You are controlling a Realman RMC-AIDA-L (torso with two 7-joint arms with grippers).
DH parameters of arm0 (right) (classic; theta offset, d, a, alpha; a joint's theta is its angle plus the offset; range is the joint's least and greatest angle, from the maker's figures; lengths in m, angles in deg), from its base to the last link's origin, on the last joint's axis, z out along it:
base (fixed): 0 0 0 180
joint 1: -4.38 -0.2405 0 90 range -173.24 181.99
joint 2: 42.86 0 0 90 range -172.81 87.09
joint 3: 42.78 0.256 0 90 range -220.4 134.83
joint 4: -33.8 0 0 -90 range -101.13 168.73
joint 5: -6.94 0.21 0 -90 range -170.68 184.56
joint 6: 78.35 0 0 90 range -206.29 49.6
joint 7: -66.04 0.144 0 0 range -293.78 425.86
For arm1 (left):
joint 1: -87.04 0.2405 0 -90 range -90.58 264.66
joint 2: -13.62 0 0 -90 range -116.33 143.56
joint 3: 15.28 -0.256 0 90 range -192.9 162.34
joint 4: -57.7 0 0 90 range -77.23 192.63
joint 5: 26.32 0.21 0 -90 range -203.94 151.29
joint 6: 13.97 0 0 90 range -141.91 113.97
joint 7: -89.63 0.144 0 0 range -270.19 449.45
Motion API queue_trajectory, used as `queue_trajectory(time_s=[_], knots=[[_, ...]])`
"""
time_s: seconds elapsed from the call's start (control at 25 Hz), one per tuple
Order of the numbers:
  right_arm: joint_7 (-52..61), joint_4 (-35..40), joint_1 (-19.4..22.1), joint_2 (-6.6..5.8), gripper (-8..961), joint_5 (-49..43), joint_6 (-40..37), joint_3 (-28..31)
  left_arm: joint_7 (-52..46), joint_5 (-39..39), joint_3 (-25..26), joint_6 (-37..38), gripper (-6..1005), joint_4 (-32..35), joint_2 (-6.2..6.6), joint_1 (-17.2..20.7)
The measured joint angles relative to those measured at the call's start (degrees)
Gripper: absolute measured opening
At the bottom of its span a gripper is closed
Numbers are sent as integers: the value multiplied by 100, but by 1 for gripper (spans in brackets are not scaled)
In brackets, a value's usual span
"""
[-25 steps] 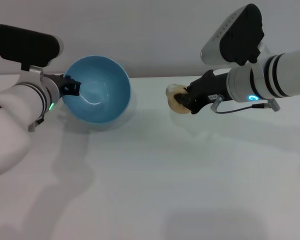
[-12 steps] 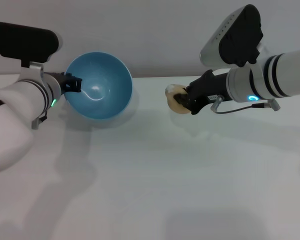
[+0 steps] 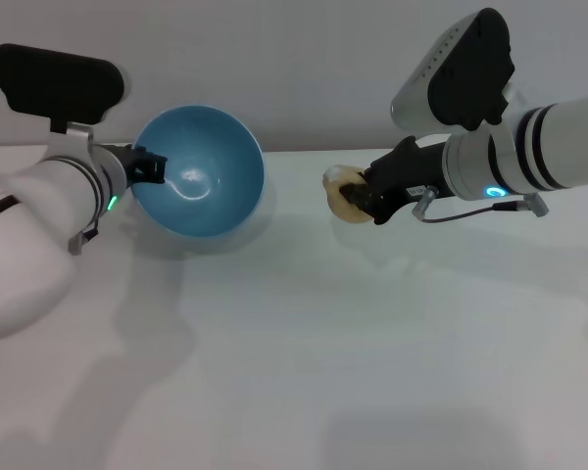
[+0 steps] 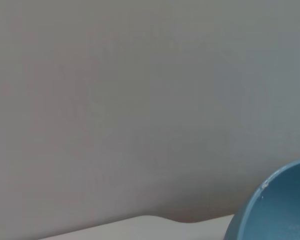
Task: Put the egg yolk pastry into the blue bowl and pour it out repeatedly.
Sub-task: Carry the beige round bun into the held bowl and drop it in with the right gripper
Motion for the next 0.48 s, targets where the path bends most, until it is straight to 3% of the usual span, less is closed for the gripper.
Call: queue_trajectory(time_s=[0.48], knots=[[0, 11, 47, 0, 49, 0, 33, 0, -214, 0, -106, 25, 13, 25, -10, -22]])
